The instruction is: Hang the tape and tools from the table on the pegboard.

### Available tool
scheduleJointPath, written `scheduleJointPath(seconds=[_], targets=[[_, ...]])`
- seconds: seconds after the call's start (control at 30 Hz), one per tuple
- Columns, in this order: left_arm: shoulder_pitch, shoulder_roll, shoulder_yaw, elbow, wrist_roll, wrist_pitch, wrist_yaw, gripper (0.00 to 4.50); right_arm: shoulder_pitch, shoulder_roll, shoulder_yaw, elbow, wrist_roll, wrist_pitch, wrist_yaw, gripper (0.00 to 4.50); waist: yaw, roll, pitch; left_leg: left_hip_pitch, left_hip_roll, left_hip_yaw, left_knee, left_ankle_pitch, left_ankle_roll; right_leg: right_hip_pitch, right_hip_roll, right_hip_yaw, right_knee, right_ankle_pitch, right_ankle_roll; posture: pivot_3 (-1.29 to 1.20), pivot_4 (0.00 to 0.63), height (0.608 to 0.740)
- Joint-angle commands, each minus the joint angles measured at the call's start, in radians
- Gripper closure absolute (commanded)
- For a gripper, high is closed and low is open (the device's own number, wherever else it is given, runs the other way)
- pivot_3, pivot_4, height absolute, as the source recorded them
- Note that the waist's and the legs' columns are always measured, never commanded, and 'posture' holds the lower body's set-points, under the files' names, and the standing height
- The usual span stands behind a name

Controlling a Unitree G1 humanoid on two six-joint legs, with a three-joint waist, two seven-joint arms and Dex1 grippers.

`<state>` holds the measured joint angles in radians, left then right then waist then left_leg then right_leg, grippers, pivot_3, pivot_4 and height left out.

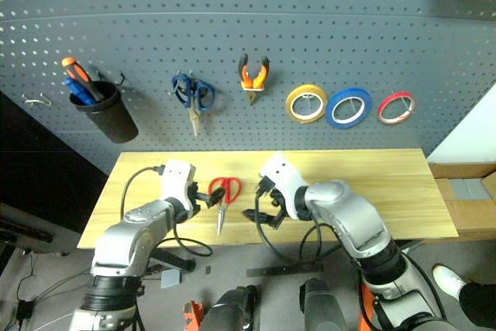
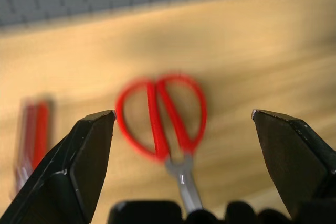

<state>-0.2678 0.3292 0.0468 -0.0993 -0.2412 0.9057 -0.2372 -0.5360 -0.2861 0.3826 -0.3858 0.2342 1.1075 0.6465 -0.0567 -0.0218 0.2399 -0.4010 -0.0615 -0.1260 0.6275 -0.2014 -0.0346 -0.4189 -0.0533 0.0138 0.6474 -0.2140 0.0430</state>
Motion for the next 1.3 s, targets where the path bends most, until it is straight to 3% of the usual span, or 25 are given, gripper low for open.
scheduleJointPath(seconds=[0.03, 0.5, 0.73, 0.87, 1.2, 1.3], targets=[[-0.037, -0.047, 0.010, 0.067, 0.014, 0.054, 0.055, 0.00, -0.039, 0.021, 0.005, -0.024, 0.019, 0.006, -0.022, 0.02, 0.000, 0.000, 0.000, 0.000, 0.000, 0.000, 0.000, 0.000, 0.000, 0.000, 0.000, 0.000, 0.000, 0.000, 0.000, -0.06, 0.192, 0.740], [-0.141, -0.155, 0.095, 0.311, 0.028, 0.085, 0.182, 0.00, -0.096, -0.003, 0.008, -0.006, 0.038, -0.005, -0.030, 0.02, 0.001, -0.001, -0.001, -0.001, 0.000, 0.002, 0.000, -0.001, -0.001, -0.001, 0.000, 0.001, -0.002, 0.000, 0.000, -0.08, 0.202, 0.740], [-0.201, -0.198, 0.198, 0.442, 0.006, 0.044, 0.235, 0.00, -0.114, -0.018, 0.004, -0.006, 0.033, -0.007, -0.042, 0.02, -0.001, -0.002, -0.001, -0.001, 0.000, 0.002, 0.000, -0.001, -0.001, -0.001, 0.000, 0.001, -0.001, 0.000, 0.000, -0.10, 0.205, 0.740], [-0.208, -0.199, 0.204, 0.477, 0.012, 0.030, 0.234, 0.83, -0.114, -0.023, -0.002, -0.015, 0.039, 0.004, -0.047, 0.00, -0.001, -0.002, -0.001, -0.001, 0.000, 0.003, 0.000, -0.001, -0.001, -0.001, 0.000, 0.001, -0.001, 0.000, 0.000, -0.12, 0.205, 0.740], [-0.187, -0.191, 0.176, 0.488, 0.013, 0.001, 0.182, 4.38, -0.116, -0.025, -0.052, -0.018, 0.077, 0.047, -0.068, 0.00, -0.003, -0.002, -0.001, -0.001, 0.000, 0.004, 0.000, -0.001, -0.001, -0.001, 0.000, 0.001, -0.002, 0.000, 0.000, -0.13, 0.205, 0.740], [-0.173, -0.185, 0.156, 0.481, 0.016, -0.025, 0.147, 4.47, -0.115, -0.014, -0.058, -0.015, 0.078, 0.050, -0.086, 0.00, -0.004, -0.002, -0.001, -0.001, 0.000, 0.005, 0.000, -0.001, -0.001, -0.001, 0.000, 0.001, -0.002, 0.000, 0.000, -0.13, 0.204, 0.740]])
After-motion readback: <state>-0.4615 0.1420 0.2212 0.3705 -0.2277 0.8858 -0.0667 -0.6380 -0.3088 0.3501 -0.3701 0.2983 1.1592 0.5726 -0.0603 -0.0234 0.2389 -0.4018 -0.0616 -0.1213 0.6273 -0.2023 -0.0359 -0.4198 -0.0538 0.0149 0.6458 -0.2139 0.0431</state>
